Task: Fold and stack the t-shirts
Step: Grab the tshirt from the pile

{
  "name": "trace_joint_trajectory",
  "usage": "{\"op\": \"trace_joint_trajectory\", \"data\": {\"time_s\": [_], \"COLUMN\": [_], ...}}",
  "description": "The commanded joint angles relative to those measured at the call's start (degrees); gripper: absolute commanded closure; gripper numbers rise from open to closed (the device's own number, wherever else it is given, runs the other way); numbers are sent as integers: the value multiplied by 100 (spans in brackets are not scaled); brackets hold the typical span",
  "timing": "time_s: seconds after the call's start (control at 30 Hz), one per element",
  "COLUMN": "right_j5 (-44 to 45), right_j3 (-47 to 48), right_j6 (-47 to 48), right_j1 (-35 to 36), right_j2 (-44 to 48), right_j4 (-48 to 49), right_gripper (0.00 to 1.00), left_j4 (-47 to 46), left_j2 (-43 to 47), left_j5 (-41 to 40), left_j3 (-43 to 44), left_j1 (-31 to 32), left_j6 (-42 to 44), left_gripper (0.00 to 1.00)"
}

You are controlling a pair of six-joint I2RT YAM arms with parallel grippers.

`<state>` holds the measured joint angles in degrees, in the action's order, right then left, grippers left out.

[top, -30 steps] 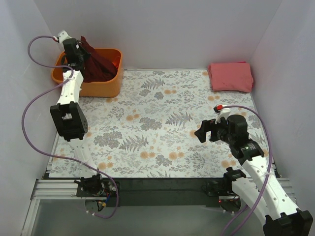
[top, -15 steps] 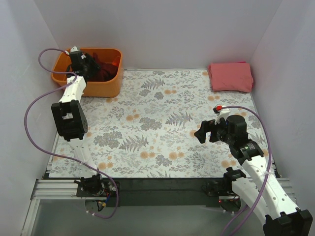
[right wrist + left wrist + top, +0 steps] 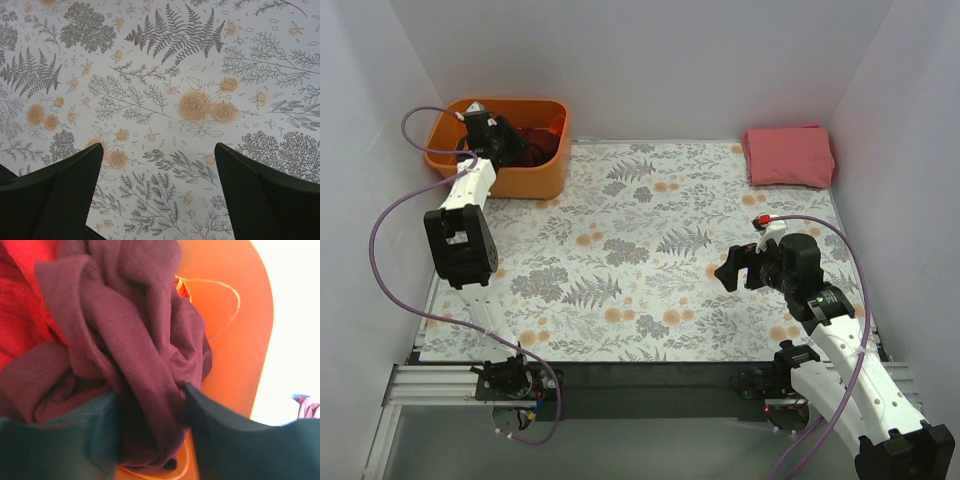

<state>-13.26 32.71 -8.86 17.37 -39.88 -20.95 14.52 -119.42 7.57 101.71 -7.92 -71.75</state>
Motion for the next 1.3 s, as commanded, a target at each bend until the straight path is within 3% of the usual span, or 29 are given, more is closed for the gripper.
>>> {"op": "trace_joint_trajectory", "data": {"time_s": [0.0,0.07,0.1,0.17,0.23,0.4,0.47,0.77,1.13,1.27], "right_j5": [-1,7,7,7,7,-2,7,-28,-72,-63], "right_j3": [-1,7,7,7,7,7,7,-10,51,200], "right_j6": [25,25,25,25,16,16,7,-28,-54,-45], "right_j1": [21,21,21,21,21,21,21,21,21,21], "right_j2": [6,15,15,15,15,15,24,68,235,261], "right_j4": [161,161,170,170,179,188,188,188,188,179], "right_gripper": [2,2,2,2,2,2,2,2,1,2], "left_j4": [147,139,130,121,121,77,7,-545,-1145,-1346], "left_j2": [700,761,771,788,788,753,744,893,1043,1122], "left_j5": [69,69,78,78,60,-1,-98,-125,621,1148], "left_j3": [-134,-134,-117,-20,94,656,867,1088,1825,2273], "left_j1": [-16,-25,-25,-16,-25,-16,-16,-16,-16,1], "left_j6": [-164,-208,-208,-235,-269,-428,-489,-621,-1113,-1744], "left_gripper": [56,60,68,73,84,88,97,100,100,100]}}
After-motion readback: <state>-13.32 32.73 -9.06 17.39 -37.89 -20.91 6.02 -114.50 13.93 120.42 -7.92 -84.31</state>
